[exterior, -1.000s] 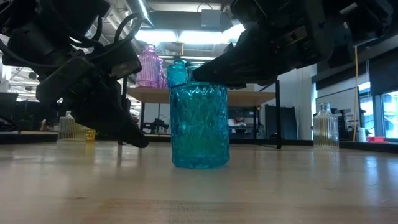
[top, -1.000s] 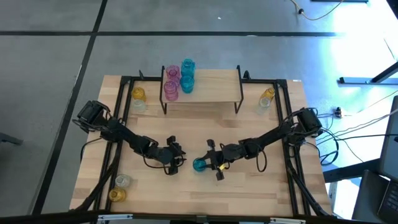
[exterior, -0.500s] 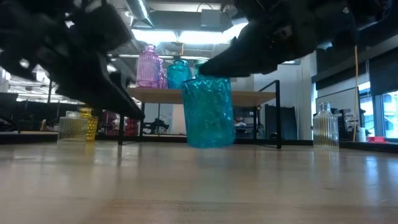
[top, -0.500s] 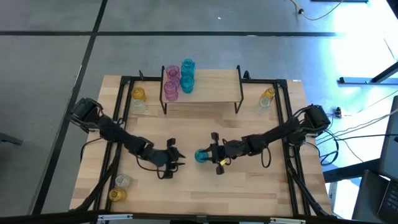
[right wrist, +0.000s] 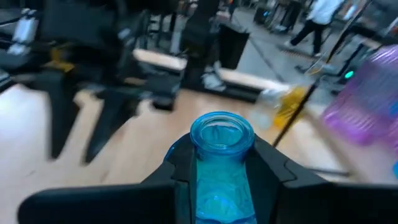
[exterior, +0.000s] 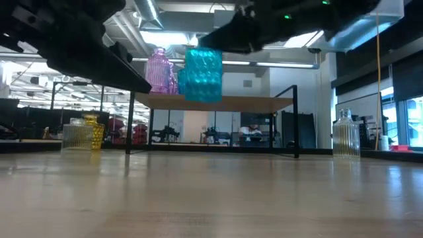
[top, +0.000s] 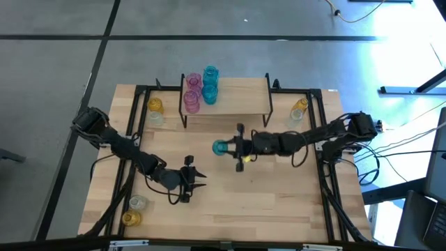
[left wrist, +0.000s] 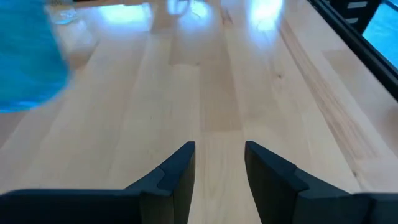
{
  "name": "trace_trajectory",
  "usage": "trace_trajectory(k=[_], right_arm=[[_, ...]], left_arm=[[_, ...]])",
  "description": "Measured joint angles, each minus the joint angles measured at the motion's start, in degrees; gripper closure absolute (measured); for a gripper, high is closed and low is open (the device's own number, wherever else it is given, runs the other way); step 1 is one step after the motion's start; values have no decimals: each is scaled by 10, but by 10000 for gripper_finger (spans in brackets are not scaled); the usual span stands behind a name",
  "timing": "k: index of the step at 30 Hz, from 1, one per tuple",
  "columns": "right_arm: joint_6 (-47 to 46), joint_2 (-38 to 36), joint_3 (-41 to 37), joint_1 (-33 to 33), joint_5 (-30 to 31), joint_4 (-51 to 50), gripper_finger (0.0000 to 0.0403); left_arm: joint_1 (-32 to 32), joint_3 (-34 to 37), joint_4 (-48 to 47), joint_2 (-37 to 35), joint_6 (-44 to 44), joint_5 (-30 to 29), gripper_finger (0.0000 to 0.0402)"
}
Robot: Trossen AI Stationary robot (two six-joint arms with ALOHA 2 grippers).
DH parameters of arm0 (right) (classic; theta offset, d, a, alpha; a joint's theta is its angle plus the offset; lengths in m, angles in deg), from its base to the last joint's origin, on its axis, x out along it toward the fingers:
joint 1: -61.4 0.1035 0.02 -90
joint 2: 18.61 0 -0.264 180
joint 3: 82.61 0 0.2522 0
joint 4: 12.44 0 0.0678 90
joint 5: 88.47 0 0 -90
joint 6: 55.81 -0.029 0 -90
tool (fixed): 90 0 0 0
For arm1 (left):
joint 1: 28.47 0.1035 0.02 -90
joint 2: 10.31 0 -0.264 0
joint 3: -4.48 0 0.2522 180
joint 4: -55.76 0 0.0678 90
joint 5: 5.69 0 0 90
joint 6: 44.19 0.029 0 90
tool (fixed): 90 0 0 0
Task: Sort vases onto shelf
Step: Put the blue flower vase on the shelf aligned with the other blue flower vase
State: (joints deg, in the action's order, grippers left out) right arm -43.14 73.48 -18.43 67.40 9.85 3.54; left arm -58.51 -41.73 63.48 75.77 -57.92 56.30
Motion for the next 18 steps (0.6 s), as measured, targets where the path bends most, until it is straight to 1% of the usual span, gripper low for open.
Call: trace_trajectory(k=[8, 12, 18], right_arm=[[22, 0, 59, -68, -29, -31, 322], [31, 0, 78, -101, -39, -30, 322], [33, 8, 96, -147, -71, -18, 322]], left_arm=[[15, 0, 1, 0, -11, -1, 269], [25, 0, 1, 0, -11, -1, 269], [35, 0, 1, 0, -11, 1, 269]])
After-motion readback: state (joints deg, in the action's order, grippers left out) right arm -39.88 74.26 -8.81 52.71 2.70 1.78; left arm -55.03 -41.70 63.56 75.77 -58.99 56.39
